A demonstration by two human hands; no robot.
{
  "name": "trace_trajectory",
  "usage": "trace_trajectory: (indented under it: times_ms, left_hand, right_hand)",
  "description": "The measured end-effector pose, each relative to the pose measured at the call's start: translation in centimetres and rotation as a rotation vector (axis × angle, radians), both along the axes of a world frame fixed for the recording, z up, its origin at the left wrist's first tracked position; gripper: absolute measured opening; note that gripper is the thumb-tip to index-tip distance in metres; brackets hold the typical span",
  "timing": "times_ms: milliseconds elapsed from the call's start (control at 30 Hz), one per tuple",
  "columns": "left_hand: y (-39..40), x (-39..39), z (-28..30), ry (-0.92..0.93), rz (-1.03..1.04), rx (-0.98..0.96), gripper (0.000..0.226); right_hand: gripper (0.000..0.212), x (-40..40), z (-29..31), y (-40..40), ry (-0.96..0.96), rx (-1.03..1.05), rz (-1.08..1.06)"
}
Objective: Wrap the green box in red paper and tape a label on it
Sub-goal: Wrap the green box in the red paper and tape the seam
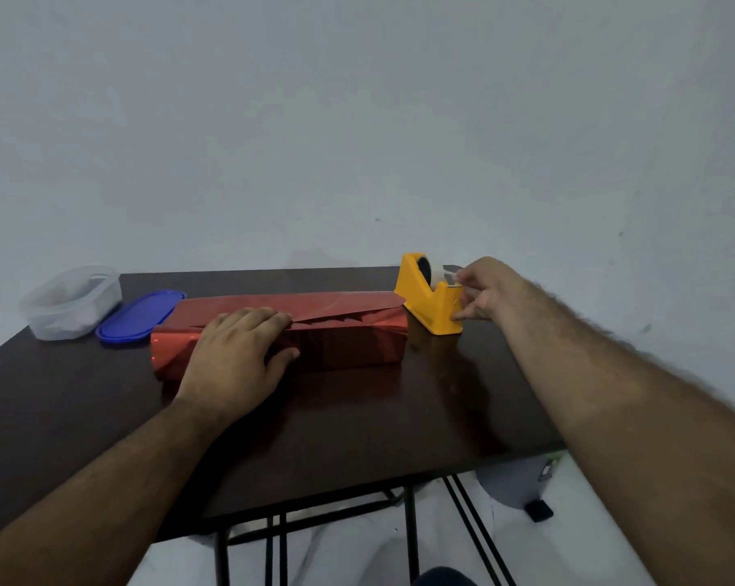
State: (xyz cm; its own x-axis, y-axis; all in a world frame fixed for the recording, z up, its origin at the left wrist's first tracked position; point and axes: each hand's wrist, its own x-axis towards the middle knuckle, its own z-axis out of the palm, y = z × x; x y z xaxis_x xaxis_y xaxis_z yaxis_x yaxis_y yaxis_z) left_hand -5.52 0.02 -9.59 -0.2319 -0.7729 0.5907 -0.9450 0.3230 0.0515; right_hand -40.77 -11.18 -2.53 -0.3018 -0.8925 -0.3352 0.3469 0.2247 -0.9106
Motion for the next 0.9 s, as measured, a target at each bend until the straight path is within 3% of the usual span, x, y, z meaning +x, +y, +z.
trace_trajectory:
  times_ms: [133,300,500,633,767,900]
  left_hand:
    - [0.1,0.0,0.0,-0.003,0.002,-0.002,0.052]
    - [0.3,-0.1,0.0,-0.005,0.0,-0.006,0.052]
    - [0.4,-0.2,0.1,0.001,-0.006,0.005,0.053]
    - [0.3,-0.1,0.1,0.004,-0.009,0.001,0.053]
    - [0.2,-0.1,-0.1,0.001,-0.004,0.011,0.054]
    - [-0.2,0.1,-0.3,0.003,-0.006,-0.01,0.053]
  right_hand:
    - [0.021,-0.7,-1.8,0.4,-0.007,-0.058,-0.021]
    - [0.01,0.1,-3.3,1.0,0.049,-0.096,-0.075]
    - [0.035,0.8,-4.8,1.7,0.068,-0.129,-0.15]
    - [0.028,1.6,-4.5,2.4,0.113,-0.124,-0.225]
    - [0.036,2.0,-4.7,3.3,0.235,-0.02,-0.265]
    - [0.027,2.7,-4.9,4.6,0.193,-0.04,-0.238]
